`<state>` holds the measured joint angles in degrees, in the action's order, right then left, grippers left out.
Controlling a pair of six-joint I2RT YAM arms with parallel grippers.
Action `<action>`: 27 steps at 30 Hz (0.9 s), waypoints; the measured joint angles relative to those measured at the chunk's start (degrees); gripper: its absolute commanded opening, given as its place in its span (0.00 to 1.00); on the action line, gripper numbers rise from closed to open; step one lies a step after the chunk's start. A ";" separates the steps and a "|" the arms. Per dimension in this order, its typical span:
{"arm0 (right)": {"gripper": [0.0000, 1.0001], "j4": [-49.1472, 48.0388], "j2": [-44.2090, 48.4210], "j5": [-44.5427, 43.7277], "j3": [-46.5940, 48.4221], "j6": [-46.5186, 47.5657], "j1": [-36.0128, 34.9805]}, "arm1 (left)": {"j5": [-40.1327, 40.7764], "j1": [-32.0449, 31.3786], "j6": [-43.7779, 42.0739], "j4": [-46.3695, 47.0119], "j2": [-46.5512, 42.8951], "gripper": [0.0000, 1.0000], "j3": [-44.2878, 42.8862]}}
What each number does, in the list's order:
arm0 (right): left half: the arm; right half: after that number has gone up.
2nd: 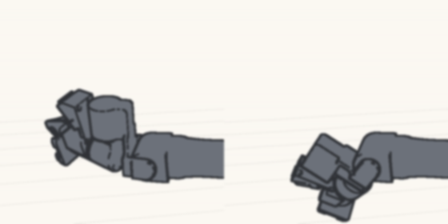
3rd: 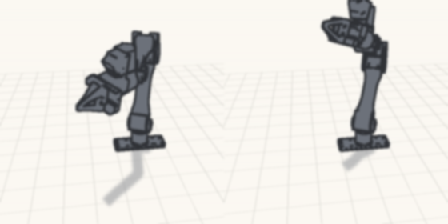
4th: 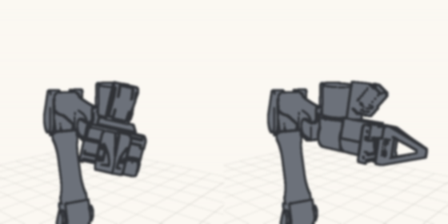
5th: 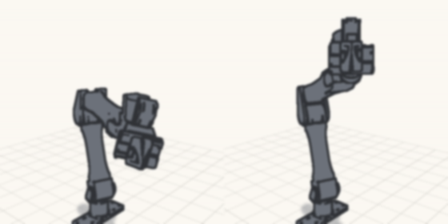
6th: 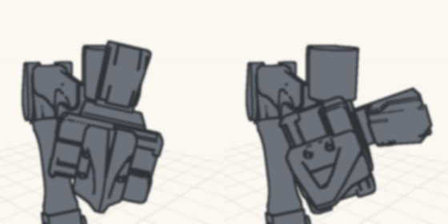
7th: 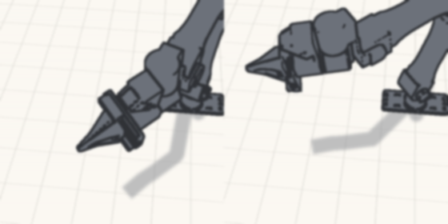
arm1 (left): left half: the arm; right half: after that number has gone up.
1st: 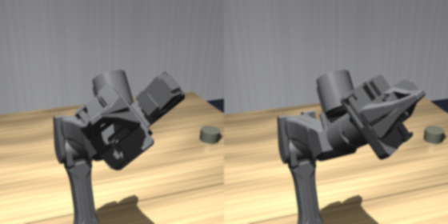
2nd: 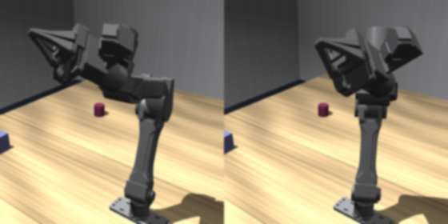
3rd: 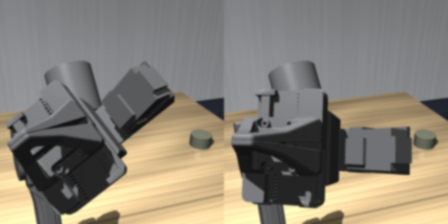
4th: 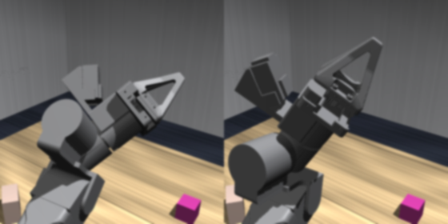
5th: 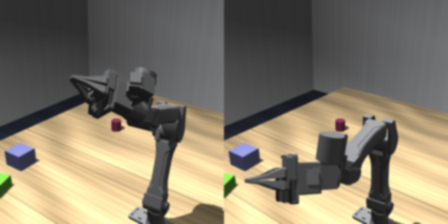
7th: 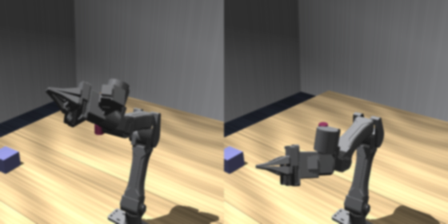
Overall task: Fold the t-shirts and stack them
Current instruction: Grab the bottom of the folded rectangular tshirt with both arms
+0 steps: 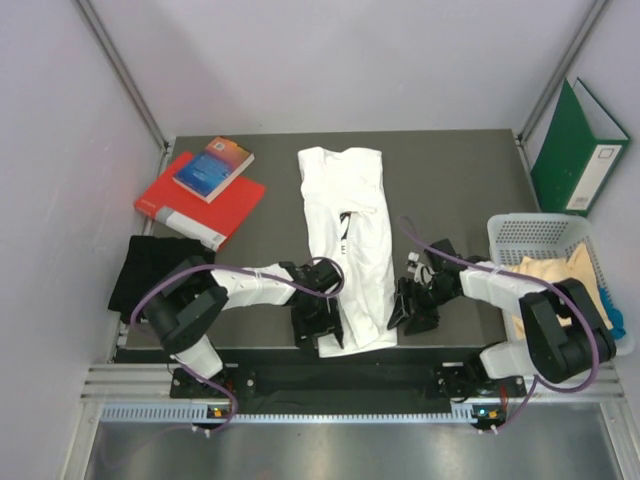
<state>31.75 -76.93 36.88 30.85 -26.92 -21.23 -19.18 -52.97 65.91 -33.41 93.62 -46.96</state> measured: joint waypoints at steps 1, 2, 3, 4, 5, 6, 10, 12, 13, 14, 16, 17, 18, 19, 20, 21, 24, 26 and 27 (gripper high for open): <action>0.38 0.20 -1.20 0.00 0.09 -0.44 -0.55 | -0.61 -0.20 0.20 -0.09 0.98 0.40 -0.35; 0.32 0.79 -2.19 0.13 0.35 -0.74 -0.87 | -0.98 -0.33 -0.02 -0.26 1.84 0.27 -0.57; 0.28 0.98 -3.08 0.07 0.68 -0.81 -1.20 | -1.14 -0.37 0.48 -0.39 2.34 0.06 -0.76; 0.17 1.40 -3.76 0.07 1.09 -0.90 -1.36 | -1.25 -0.39 0.26 -0.59 2.84 0.00 -1.05; 0.12 1.73 -4.37 0.09 1.57 -1.18 -1.57 | -1.38 -0.39 0.11 -0.96 3.23 0.00 -1.40; 0.06 1.99 -4.81 0.26 2.10 -1.14 -1.75 | -1.40 -0.44 -0.28 -1.55 3.54 0.00 -1.88; 0.00 2.58 -5.77 0.94 4.24 -0.83 -2.01 | -0.44 -0.72 -1.03 -2.91 3.80 0.00 -2.89; 0.00 3.13 -5.81 0.96 5.29 -0.46 -2.01 | -0.09 -0.83 -1.09 -3.21 3.74 0.00 -3.02; 0.00 3.50 -5.81 0.98 5.90 -0.22 -2.01 | 0.15 -0.83 -1.11 -3.56 3.65 0.00 -3.17; 0.00 3.78 -5.81 0.96 6.43 0.02 -2.01 | 0.44 -0.81 -1.14 -3.91 3.52 0.00 -3.32; 0.00 4.52 -5.81 0.94 7.34 0.44 -2.01 | 1.44 -0.79 -1.49 -5.05 3.17 0.00 -3.98; 0.00 5.22 -5.79 0.92 7.96 0.85 -2.01 | 2.19 -0.74 -1.66 -5.92 3.02 0.00 -4.59; 0.00 5.95 -5.73 0.90 8.66 1.20 -2.01 | 3.19 -0.70 -2.01 -7.02 2.89 0.00 -5.49; 0.00 6.71 -5.57 0.85 9.49 1.44 -2.03 | 4.31 -0.61 -2.34 -7.67 2.80 0.00 -6.34; 0.00 7.61 -5.27 0.74 10.38 1.86 -2.03 | 6.05 -0.37 -2.71 -8.39 2.58 0.00 -7.61; 0.00 8.57 -4.81 0.59 11.50 2.23 -2.03 | 7.87 -0.09 -3.04 -9.09 2.21 0.00 -9.07; 0.00 11.37 -3.30 0.09 15.56 3.34 -2.03 | 12.15 0.72 -3.87 -11.41 0.00 0.00 -13.86; 0.07 12.68 -2.56 -0.37 18.58 4.09 -2.03 | 14.03 1.53 -4.42 -12.61 -1.92 0.00 -16.92; 0.34 13.14 -2.34 -0.74 19.93 4.46 -2.03 | 14.60 2.03 -4.63 -13.25 -2.80 0.00 -18.36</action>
<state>44.88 -79.26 36.14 50.78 -22.46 -23.27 -4.58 -50.94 61.28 -46.65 90.83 -65.32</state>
